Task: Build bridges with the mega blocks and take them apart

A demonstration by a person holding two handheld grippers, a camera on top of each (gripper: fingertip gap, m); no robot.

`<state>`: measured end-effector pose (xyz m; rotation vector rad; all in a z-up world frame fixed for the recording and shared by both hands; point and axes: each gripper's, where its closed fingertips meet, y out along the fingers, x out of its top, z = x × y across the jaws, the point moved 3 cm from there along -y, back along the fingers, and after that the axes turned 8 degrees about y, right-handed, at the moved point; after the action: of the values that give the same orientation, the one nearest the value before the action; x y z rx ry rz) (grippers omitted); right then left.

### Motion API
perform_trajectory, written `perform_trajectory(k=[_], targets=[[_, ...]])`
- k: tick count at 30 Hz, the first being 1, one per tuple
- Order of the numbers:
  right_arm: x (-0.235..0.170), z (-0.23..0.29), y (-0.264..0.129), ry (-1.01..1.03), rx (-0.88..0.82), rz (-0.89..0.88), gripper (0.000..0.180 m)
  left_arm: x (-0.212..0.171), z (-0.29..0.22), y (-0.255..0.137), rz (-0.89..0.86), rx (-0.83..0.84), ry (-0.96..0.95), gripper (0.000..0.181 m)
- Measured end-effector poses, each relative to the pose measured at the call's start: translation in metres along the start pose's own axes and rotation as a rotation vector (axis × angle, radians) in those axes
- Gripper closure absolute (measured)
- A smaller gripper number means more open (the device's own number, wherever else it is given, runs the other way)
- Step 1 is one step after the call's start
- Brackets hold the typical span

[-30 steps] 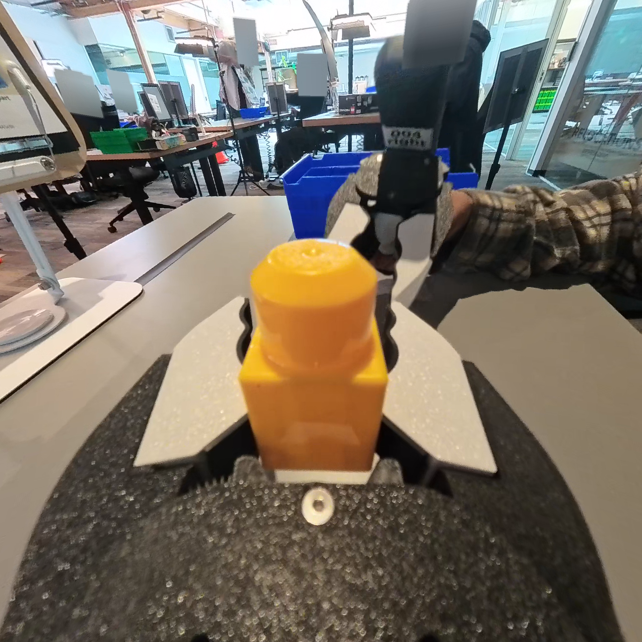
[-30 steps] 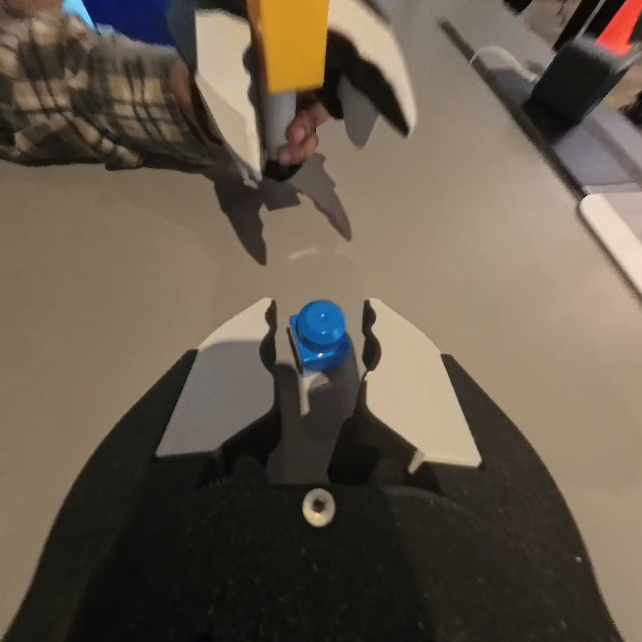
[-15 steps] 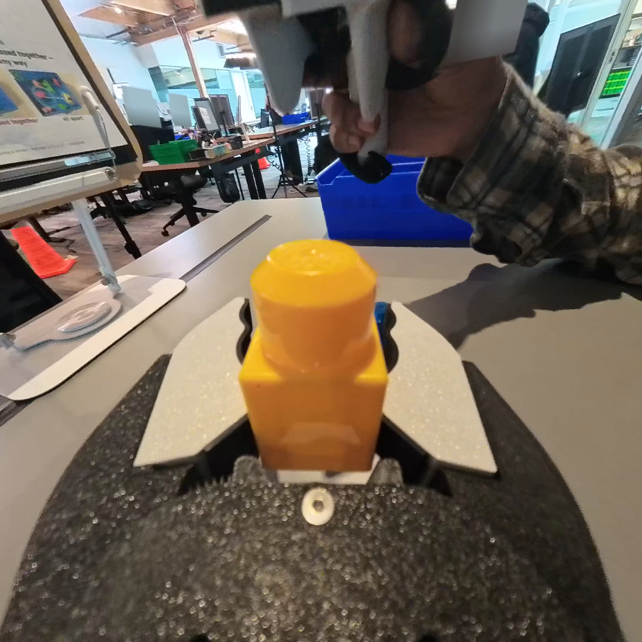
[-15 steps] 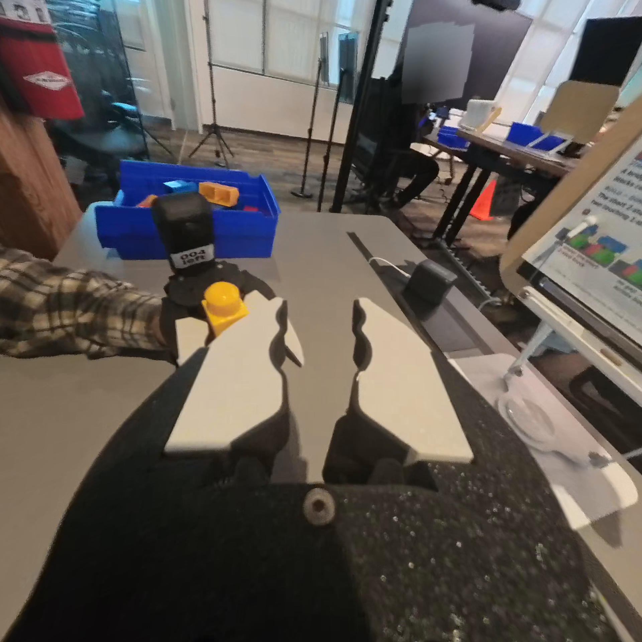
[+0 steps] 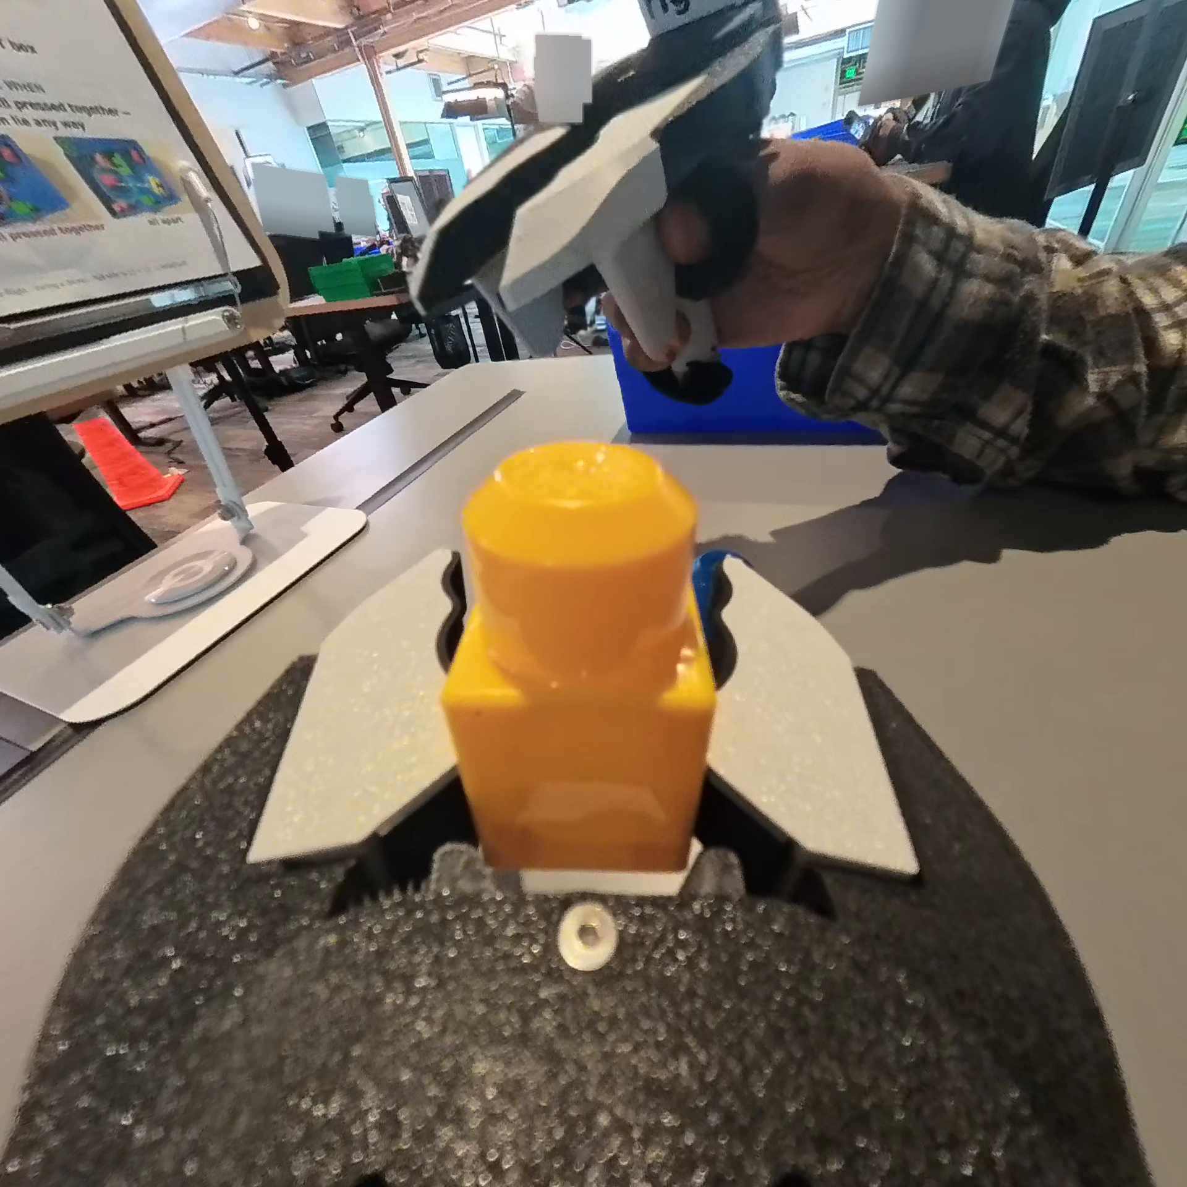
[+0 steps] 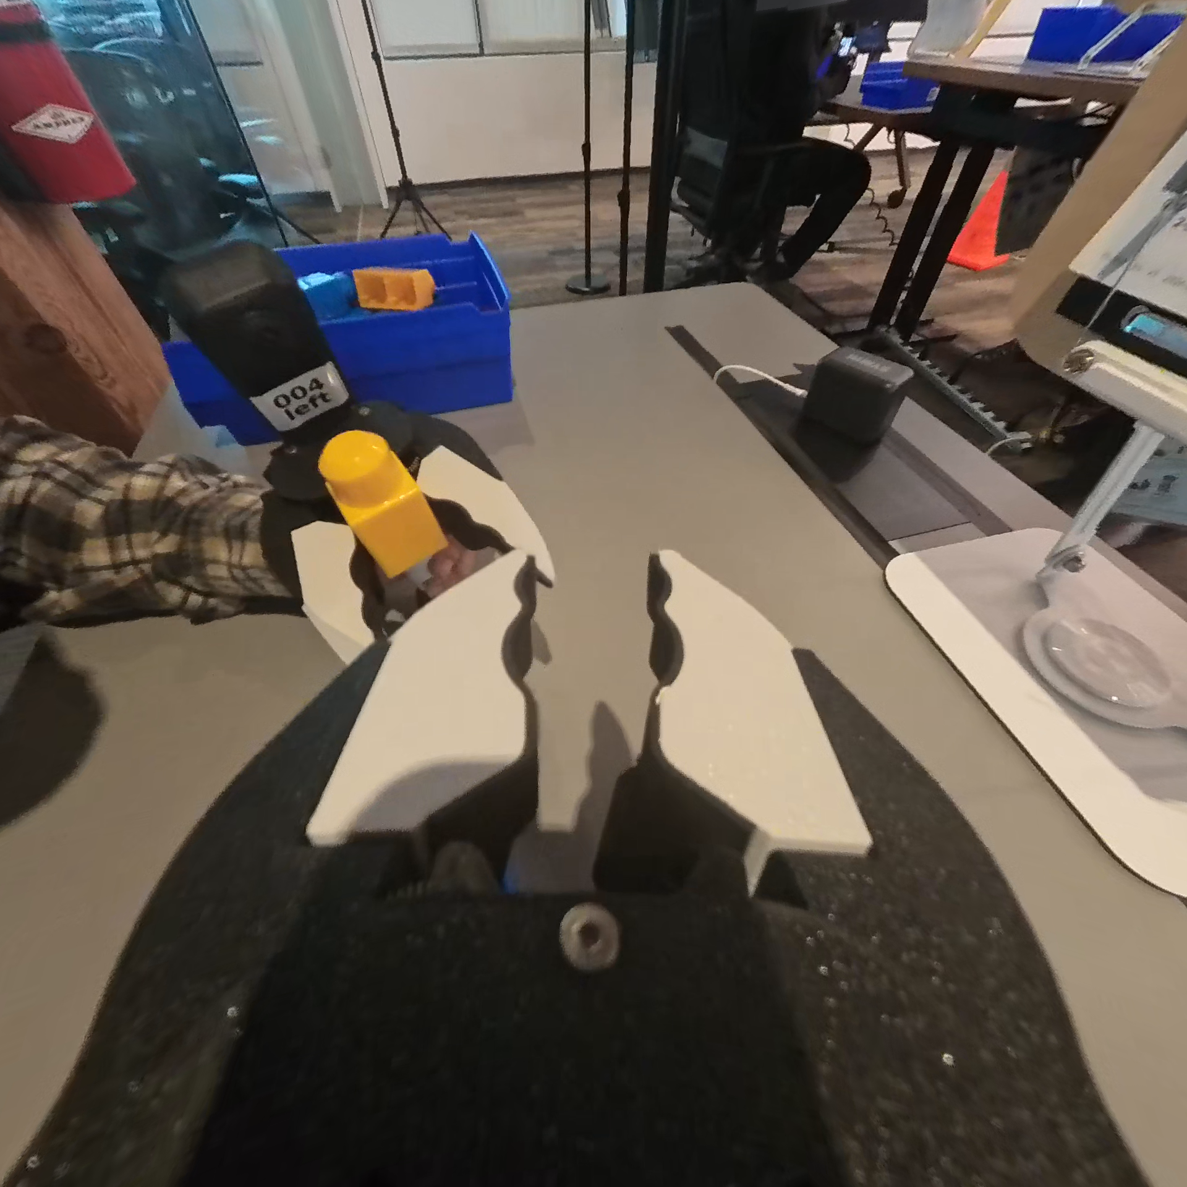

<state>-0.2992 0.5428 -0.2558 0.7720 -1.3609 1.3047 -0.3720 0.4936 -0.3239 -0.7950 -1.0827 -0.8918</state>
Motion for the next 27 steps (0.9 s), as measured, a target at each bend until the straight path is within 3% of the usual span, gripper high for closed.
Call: perform_trajectory(k=[11, 16, 27], targets=[[-0.005, 0.054, 0.017, -0.104, 0.258, 0.076, 0.139, -0.007, -0.002, 0.007, 0.075, 0.01, -0.059, 0.108], [-0.016, 0.07, 0.033, -0.143, 0.286, 0.134, 0.13, -0.004, -0.014, 0.015, 0.1, 0.001, -0.036, 0.108], [-0.018, 0.088, 0.033, -0.256, 0.402, 0.121, 0.135, 0.006, -0.038, 0.023, 0.046, -0.137, -0.059, 0.107]])
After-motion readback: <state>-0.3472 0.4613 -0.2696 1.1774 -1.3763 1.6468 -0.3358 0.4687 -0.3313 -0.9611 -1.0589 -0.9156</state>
